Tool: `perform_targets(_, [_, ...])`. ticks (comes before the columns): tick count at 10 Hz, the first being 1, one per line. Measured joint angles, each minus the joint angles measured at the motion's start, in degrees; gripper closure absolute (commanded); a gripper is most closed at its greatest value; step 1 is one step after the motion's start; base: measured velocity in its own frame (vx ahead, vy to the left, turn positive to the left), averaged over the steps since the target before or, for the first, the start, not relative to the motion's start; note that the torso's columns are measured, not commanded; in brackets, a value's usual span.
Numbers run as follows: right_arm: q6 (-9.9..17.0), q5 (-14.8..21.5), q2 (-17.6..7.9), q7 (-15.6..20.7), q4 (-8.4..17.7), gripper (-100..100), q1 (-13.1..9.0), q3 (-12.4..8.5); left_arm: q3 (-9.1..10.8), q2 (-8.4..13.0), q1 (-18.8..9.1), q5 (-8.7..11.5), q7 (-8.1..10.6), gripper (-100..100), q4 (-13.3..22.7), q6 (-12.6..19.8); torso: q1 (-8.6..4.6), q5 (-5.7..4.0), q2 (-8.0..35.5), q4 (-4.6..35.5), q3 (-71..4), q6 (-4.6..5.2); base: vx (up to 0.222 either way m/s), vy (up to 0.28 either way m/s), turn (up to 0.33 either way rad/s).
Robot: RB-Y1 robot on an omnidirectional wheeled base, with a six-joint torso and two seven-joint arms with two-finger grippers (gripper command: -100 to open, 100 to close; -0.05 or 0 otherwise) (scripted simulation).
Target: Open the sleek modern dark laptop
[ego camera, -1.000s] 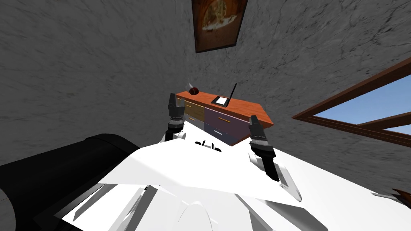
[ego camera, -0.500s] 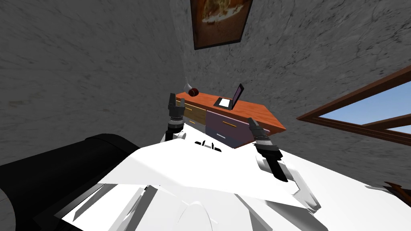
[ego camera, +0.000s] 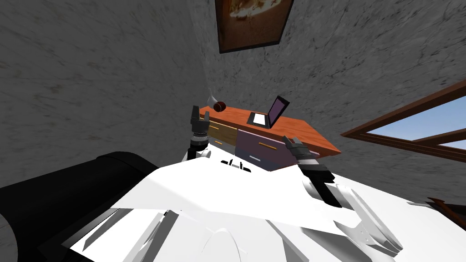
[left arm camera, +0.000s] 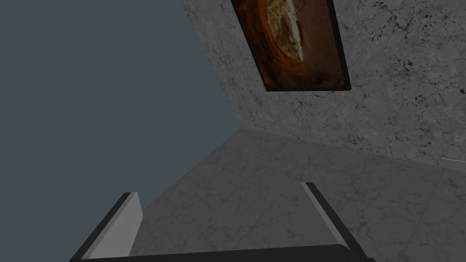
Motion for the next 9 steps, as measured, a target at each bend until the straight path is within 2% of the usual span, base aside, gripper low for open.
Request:
perform_targets(1, [0.5,1.7,-1.4,1.1,1.6,-100,-0.7,-0.3,0.0,0.0,0.0,0.0,0.0,0,0.0,0.0,-0.03,-0.03,-0.1,0.0,0.0,-0.01,0.116,0.147,-0.032])
perform_targets(4, [2.5,4.4,-6.7,2.2,3.1,-100,-0.6,-2.4,0.0,0.0,0.0,0.0,0.0,0,0.0,0.0,0.23,0.05,0.0,0.0,0.0,0.01,0.089,0.184,-0.098])
perform_targets(7, [4.4,8.8,-12.0,4.8,7.0,-100,-1.3,-4.4,0.0,0.0,0.0,0.0,0.0,0,0.0,0.0,0.08,0.01,-0.1,0.0,-0.1,-0.01,0.1,0.183,-0.088])
perform_targets(9, [5.1,10.3,-14.8,5.7,7.8,-100,-1.0,-5.6,0.01,0.0,0.0,0.0,0.0,0,0.0,0.0,-0.11,-0.06,0.0,0.0,0.0,0.01,0.096,0.146,-0.08])
